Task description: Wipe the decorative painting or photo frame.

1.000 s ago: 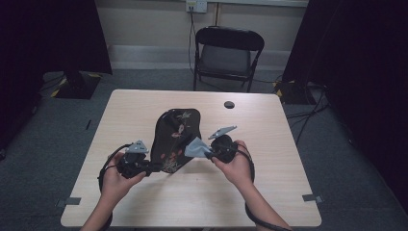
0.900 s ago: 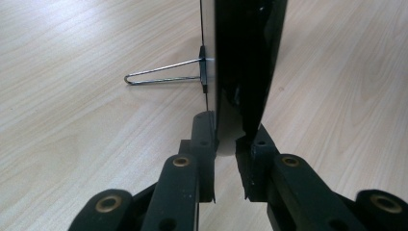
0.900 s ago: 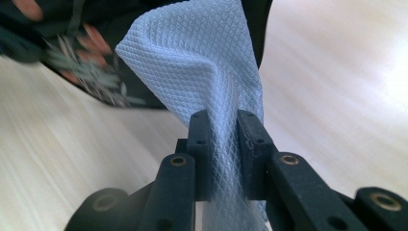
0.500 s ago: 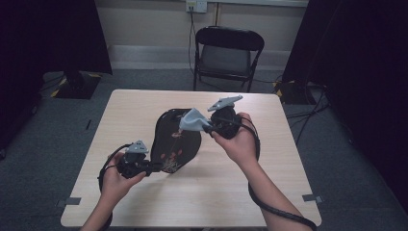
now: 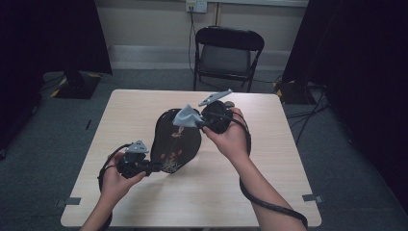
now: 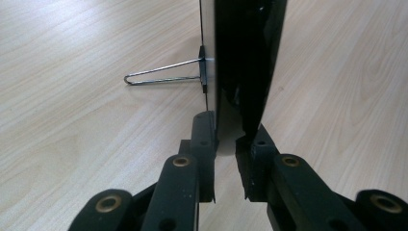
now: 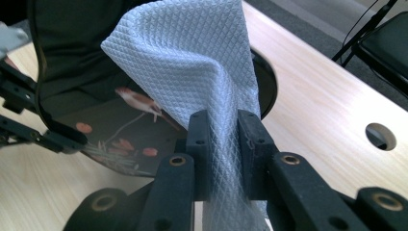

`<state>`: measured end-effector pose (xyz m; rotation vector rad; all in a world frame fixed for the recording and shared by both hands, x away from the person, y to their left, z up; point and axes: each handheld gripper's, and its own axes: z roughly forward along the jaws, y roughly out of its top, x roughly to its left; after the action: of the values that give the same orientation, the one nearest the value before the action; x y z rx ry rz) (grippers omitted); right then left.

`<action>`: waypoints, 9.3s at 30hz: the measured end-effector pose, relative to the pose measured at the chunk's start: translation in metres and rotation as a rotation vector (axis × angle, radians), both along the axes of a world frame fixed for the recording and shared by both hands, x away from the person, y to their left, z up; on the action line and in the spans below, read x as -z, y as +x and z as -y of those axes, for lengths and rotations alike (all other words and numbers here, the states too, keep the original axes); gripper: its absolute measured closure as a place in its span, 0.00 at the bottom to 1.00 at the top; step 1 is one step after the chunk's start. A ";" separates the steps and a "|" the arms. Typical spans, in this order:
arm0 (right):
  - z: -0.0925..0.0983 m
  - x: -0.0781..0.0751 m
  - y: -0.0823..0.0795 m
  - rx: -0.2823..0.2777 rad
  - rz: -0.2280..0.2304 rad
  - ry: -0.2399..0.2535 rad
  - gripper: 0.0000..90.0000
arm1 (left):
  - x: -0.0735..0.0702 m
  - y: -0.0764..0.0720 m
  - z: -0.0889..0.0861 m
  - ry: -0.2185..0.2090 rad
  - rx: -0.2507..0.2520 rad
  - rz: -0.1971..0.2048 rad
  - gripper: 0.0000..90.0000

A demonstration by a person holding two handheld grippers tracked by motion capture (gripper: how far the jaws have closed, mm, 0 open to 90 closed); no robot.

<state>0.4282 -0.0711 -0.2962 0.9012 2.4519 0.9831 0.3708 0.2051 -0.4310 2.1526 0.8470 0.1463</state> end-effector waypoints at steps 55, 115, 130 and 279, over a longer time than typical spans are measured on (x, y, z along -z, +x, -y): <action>0.013 0.131 -0.018 -0.017 -0.189 -0.082 0.86 | -0.001 0.000 0.001 0.004 -0.001 -0.001 0.87; -0.010 0.027 -0.003 -0.011 -0.033 -0.084 0.86 | 0.000 0.000 0.000 0.004 0.002 0.000 0.87; -0.010 0.069 -0.009 -0.023 -0.097 -0.093 0.86 | -0.001 0.000 0.000 0.005 0.002 0.000 0.87; 0.009 0.078 -0.017 -0.022 -0.162 -0.106 0.86 | -0.001 0.001 0.002 0.005 0.000 -0.002 0.87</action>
<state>0.4112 -0.0804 -0.3741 0.9539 2.6264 0.8065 0.3714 0.2035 -0.4301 2.1577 0.8491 0.1461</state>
